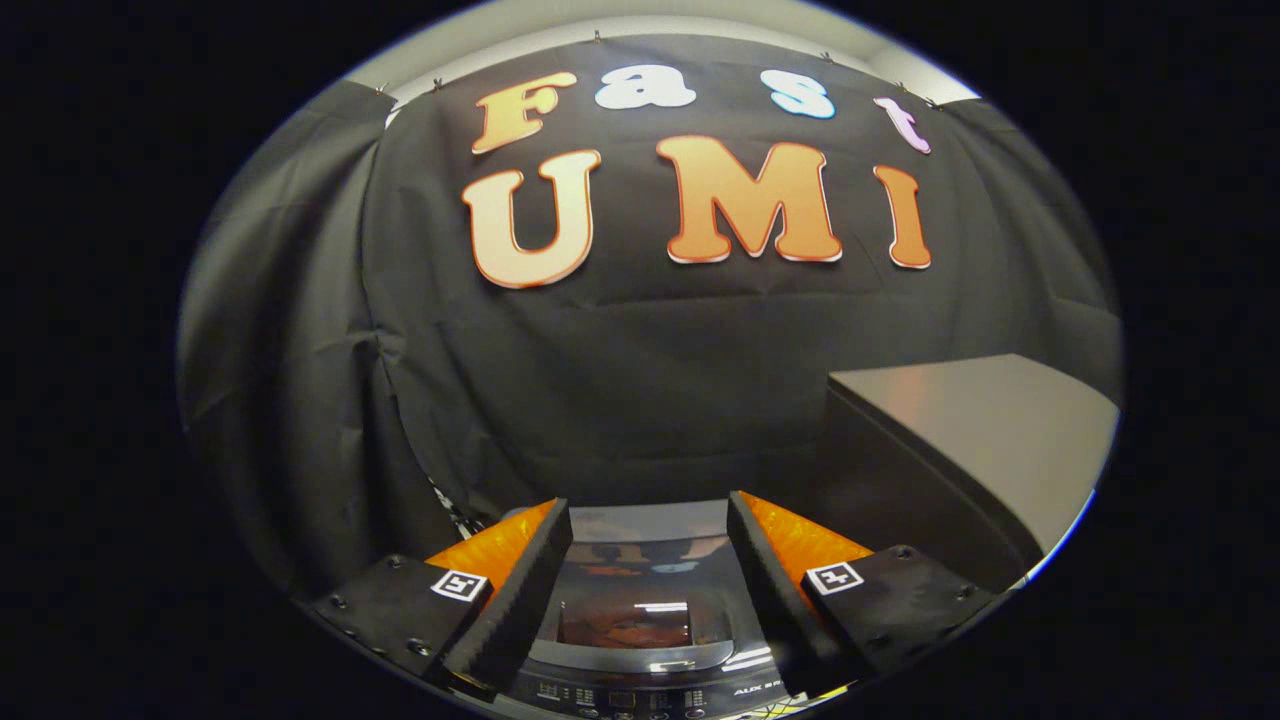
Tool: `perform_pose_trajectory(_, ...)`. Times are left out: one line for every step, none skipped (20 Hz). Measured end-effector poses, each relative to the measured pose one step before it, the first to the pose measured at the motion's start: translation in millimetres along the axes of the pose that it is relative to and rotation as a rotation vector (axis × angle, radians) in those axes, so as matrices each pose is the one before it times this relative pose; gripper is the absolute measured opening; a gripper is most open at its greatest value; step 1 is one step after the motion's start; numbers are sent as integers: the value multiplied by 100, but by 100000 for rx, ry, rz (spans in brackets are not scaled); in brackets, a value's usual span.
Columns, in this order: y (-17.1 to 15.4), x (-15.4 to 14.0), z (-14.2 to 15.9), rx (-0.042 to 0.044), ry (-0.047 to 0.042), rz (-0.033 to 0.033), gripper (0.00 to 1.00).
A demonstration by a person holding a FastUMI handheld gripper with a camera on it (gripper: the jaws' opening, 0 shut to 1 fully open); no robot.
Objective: Put the clothes into the washing machine and then close the washing machine lid.
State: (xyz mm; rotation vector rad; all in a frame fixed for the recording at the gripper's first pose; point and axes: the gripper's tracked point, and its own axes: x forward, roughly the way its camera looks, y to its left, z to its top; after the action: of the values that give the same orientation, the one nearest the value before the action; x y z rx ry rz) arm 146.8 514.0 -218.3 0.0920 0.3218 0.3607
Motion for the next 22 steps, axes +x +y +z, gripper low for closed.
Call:
perform_pose_trajectory(273, -907, 1851, 589, -3029, 703, 100)
perform_pose_trajectory(5, -1004, 1741, -12, -2644, 156, 100)
perform_pose_trajectory(-151, -1194, 1809, -213, -2728, 9, 100)
perform_pose_trajectory(-265, -1045, 1618, -323, -2554, -209, 100)
perform_pose_trajectory(-526, -758, 1387, -217, -1791, -513, 100)
perform_pose_trajectory(-494, -1104, 1264, 178, -1566, 237, 100)
perform_pose_trajectory(-485, -957, 1201, 644, -1411, -51, 100)
perform_pose_trajectory(-828, -1096, 1033, 432, -1148, -259, 100)
perform_pose_trajectory(-933, -1215, 945, 84, -1362, -304, 100)
perform_pose_trajectory(-1056, -1030, 1266, -217, -1866, -736, 100)
perform_pose_trajectory(-1327, -1079, 1219, -550, -1402, -836, 100)
perform_pose_trajectory(-1268, -1193, 1073, -474, -1076, -418, 100)
perform_pose_trajectory(-1285, -1275, 1067, -115, -827, -244, 100)
perform_pose_trajectory(-1509, -1526, 781, 273, -410, -281, 100)
perform_pose_trajectory(-1562, -1578, 1020, 560, -767, -146, 100)
perform_pose_trajectory(-1538, -1445, 924, 339, -1213, -566, 100)
perform_pose_trajectory(-1553, -1138, 904, -356, -968, -1130, 100)
perform_pose_trajectory(-1759, -1143, 710, -965, -626, -1602, 100)
perform_pose_trajectory(-2021, -1345, 698, -1143, -687, -1968, 100)
perform_pose_trajectory(-1862, -1389, 780, -1261, -839, -1483, 100)
perform_pose_trajectory(-1885, -1460, 579, -1022, -530, -1320, 100)
perform_pose_trajectory(-1686, -1172, 349, -440, -122, -1433, 100)
